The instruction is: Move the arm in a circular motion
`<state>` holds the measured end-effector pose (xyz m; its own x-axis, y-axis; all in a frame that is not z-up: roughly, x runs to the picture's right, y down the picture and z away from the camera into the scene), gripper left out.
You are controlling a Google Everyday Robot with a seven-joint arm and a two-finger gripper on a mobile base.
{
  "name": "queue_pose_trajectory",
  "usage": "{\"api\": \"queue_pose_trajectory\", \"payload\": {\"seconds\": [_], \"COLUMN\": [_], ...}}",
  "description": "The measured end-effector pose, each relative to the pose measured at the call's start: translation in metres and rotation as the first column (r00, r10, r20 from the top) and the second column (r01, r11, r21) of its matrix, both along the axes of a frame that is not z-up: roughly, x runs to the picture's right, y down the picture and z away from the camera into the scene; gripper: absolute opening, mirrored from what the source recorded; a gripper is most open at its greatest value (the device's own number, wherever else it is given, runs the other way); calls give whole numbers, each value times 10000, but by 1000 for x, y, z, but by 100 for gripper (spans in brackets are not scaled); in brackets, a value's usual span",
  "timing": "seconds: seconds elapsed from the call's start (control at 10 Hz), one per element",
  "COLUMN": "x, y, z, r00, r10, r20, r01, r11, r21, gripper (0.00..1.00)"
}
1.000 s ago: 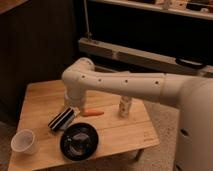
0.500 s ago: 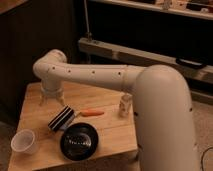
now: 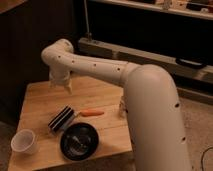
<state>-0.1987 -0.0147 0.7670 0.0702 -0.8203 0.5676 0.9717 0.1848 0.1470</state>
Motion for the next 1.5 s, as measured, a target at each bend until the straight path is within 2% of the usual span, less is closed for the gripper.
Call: {"api": "queue_pose_trajectory", "payload": {"seconds": [0.2, 0.3, 0.5, 0.6, 0.7, 0.9, 1.1, 1.2, 1.3, 1.5], "x": [51, 86, 140, 181, 202, 261, 304, 320, 329, 328], "y": [-5, -8, -12, -14, -15, -5, 14, 24, 37, 57], "z": [4, 6, 11, 14, 15, 12, -2, -13, -28, -48], "r00": [9983, 9950, 9870, 9778, 9715, 9480, 9252, 9191, 9269, 9432], "r10": [430, 747, 1193, 1549, 1768, 2374, 2910, 3068, 3031, 2938], "r20": [-397, -656, -1075, -1412, -1582, -2120, -2438, -2473, -2212, -1550], "r01": [-431, -752, -1213, -1594, -1827, -2499, -3060, -3214, -3138, -2995], "r11": [9991, 9972, 9925, 9870, 9829, 9677, 9517, 9467, 9494, 9540], "r21": [-28, -55, -123, -211, -236, -336, -254, -201, -142, -144], "gripper": [66, 66, 66, 66, 66, 66, 66, 66, 66, 66]}}
